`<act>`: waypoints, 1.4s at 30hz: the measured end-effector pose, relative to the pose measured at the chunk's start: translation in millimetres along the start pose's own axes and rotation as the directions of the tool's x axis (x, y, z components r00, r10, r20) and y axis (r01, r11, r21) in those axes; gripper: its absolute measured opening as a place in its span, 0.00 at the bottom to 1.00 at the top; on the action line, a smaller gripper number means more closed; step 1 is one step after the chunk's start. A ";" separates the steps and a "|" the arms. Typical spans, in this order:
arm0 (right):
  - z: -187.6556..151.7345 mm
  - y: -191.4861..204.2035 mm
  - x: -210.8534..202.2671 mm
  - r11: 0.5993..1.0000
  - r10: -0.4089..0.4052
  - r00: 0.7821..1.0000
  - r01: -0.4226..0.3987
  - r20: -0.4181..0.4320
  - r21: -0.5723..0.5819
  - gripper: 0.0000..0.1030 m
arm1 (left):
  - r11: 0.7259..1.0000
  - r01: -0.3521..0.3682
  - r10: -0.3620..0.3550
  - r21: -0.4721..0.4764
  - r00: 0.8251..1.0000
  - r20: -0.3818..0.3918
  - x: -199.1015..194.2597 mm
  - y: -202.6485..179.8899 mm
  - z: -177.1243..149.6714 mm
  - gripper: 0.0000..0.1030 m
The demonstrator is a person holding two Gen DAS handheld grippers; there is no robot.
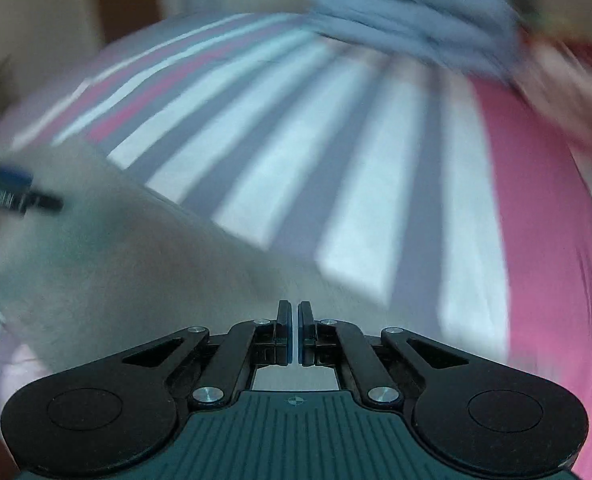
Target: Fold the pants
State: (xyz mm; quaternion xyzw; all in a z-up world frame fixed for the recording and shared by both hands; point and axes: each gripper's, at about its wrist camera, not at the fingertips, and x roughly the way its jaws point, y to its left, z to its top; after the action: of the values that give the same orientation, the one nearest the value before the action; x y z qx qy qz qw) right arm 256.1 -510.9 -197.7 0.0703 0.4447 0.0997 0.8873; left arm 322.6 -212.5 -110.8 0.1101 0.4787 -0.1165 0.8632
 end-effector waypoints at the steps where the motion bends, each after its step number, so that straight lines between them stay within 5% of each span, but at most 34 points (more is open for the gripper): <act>1: -17.0 -12.3 -13.8 0.996 -0.007 1.000 0.007 -0.002 0.090 0.00 | 1.000 0.002 -0.002 0.004 1.000 -0.002 -1.8 -2.9 -3.4 0.74; 9: -111.2 -99.2 -84.2 0.816 -0.048 0.999 0.031 0.014 0.577 0.00 | 1.000 0.000 0.000 -0.006 1.000 -0.031 -7.9 -12.8 -26.2 0.74; 13: -119.0 -125.2 -84.8 0.673 0.024 0.992 -0.110 0.127 0.731 0.00 | 1.000 -0.011 0.011 -0.007 0.999 -0.032 -15.3 -11.4 -32.9 0.74; 22: -114.9 -124.4 -85.9 0.603 0.021 0.977 -0.181 0.210 0.777 0.00 | 1.000 -0.022 0.021 -0.015 0.999 -0.038 -15.5 -5.8 -37.1 0.74; 24: -116.6 -127.1 -84.9 0.584 0.037 0.980 -0.180 0.195 0.792 0.10 | 1.000 -0.017 0.016 -0.022 0.999 -0.038 -16.0 -5.0 -36.9 0.74; 26: -119.4 -131.8 -80.3 0.549 0.037 0.977 -0.197 0.212 0.812 0.66 | 1.000 -0.014 0.013 -0.028 0.999 -0.036 -16.2 -4.7 -37.0 0.74; 27: -122.2 -130.5 -83.2 0.543 0.020 0.976 -0.193 0.217 0.817 0.73 | 1.000 -0.015 0.014 -0.027 0.999 -0.037 -16.0 -4.8 -37.0 0.74; 30: -118.8 -125.3 -82.1 0.575 -0.041 0.978 -0.145 0.206 0.805 0.67 | 0.999 -0.018 0.016 -0.029 0.999 -0.041 -15.8 -4.5 -37.7 0.74; 37: -115.7 -119.7 -85.6 0.583 -0.125 0.974 -0.081 0.188 0.808 0.24 | 0.999 -0.023 0.021 -0.033 0.998 -0.053 -12.6 -3.6 -39.5 0.74; 42: -118.2 -117.9 -86.3 0.562 -0.151 0.979 -0.027 0.135 0.827 0.21 | 0.999 -0.022 0.021 -0.026 0.998 -0.053 -12.8 -3.0 -42.4 0.74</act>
State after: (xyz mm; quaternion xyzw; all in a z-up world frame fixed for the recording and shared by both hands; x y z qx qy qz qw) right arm 124.2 -641.8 -226.2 0.4696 0.3550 -0.1581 0.7927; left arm 281.2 -201.4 -122.0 0.1067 0.5014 -0.0980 0.8530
